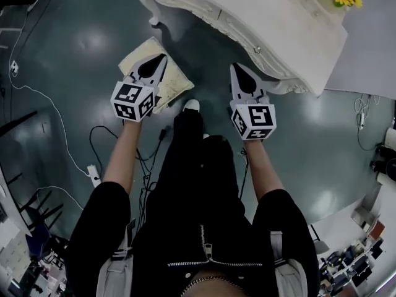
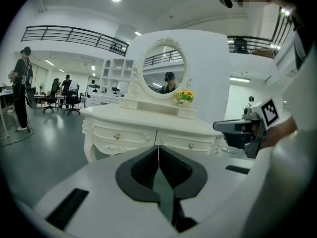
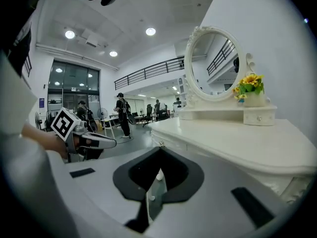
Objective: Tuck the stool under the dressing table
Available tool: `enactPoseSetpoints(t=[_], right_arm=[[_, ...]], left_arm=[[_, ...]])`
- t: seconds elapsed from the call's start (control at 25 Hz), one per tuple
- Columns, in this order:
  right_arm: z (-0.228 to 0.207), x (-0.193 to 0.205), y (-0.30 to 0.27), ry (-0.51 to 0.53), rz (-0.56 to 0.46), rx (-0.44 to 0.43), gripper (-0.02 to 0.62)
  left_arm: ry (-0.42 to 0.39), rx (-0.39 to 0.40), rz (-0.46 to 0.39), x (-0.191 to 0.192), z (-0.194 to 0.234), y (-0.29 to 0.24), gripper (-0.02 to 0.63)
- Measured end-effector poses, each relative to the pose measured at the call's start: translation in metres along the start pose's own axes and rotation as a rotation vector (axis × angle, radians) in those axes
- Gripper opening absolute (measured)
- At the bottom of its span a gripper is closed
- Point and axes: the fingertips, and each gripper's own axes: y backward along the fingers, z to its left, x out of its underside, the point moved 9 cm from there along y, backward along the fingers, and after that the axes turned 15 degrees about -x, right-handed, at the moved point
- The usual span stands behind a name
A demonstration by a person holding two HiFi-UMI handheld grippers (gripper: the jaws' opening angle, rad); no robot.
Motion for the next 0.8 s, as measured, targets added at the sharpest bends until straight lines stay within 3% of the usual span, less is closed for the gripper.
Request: enactPoseSetpoints(t=[0.4,0.52,0.6,0.8], right_arm=[[-0.050,0.100,-0.059,0.043,-0.033,-0.065,0.005],[-0.062,0.116,-0.076,0.041,-0.033,-0.087,0.004],[-0.064,0.123,-0.087,0.045,-0.025,-0.113,0.005],[-0.055,0.126,-0.113,0.052,-0.007,-0.188,0.005]], left_arm=[[-0.006,-0.015,-0.032,0.087,0.006,-0.071,0.023],[0.037,-0.024,-0.007,0.109,0.016,-0.084,0.031],[0.105,-0.026,0.026,0.124,0.028,-0.086,0.141],[0.296,-0.111,0.114,0.162,0.077,-0.069,0.305]])
